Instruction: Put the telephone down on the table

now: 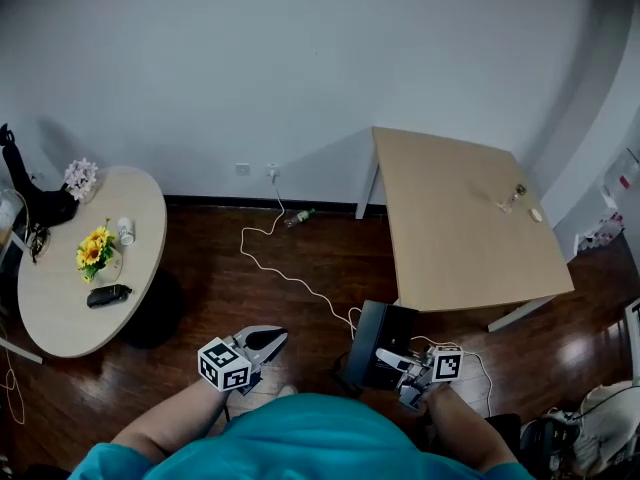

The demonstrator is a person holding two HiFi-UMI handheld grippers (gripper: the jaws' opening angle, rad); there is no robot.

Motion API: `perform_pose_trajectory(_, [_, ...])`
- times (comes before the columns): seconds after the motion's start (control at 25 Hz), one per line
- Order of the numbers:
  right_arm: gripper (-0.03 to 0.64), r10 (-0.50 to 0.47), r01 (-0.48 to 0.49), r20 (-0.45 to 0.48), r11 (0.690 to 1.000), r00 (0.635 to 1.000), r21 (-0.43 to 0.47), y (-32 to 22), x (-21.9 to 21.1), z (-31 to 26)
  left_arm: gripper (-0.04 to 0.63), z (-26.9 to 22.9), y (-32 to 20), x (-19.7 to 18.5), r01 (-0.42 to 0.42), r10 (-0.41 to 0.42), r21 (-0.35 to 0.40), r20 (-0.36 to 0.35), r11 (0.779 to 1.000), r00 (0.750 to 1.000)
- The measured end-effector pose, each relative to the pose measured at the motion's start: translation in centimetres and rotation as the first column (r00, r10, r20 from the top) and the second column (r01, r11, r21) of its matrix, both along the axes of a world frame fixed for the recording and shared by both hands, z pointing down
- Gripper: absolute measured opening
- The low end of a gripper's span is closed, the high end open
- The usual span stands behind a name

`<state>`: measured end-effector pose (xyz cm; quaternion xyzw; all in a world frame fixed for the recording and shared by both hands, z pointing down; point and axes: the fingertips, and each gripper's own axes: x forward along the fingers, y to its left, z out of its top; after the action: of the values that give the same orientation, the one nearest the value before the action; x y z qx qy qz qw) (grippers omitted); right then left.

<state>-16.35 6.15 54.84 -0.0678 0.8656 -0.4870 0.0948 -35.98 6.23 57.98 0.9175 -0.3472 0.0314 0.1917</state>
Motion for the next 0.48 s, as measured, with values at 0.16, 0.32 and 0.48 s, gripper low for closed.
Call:
perform_pose_trajectory(0.16, [0.156, 0.058, -0.058, -0.021, 0.998, 0.998, 0.005, -2.8, -0.3, -0.4, 0.014, 0.2, -3.5, 0.2, -0.089, 0.089, 0.007, 0.008, 0.996, 0.996])
perform_pose_trajectory(0.32, [0.156, 0.1, -0.1, -0.01, 0.995, 0.995, 0.002, -5.3, 0.0, -1.0, 0.014, -0.7, -6.9, 0.8, -0.132, 0.131, 0.026, 0.004, 0.991, 0.991])
perform_pose_trajectory(0.48, [0.156, 0.107, -0.107, -0.013, 0.994, 0.994, -0.003, -7.3, 1.6, -0.7, 0.014, -1.0, -8.8, 2.5, -0.14, 0.14, 0.027, 0.0, 0.99, 0.99])
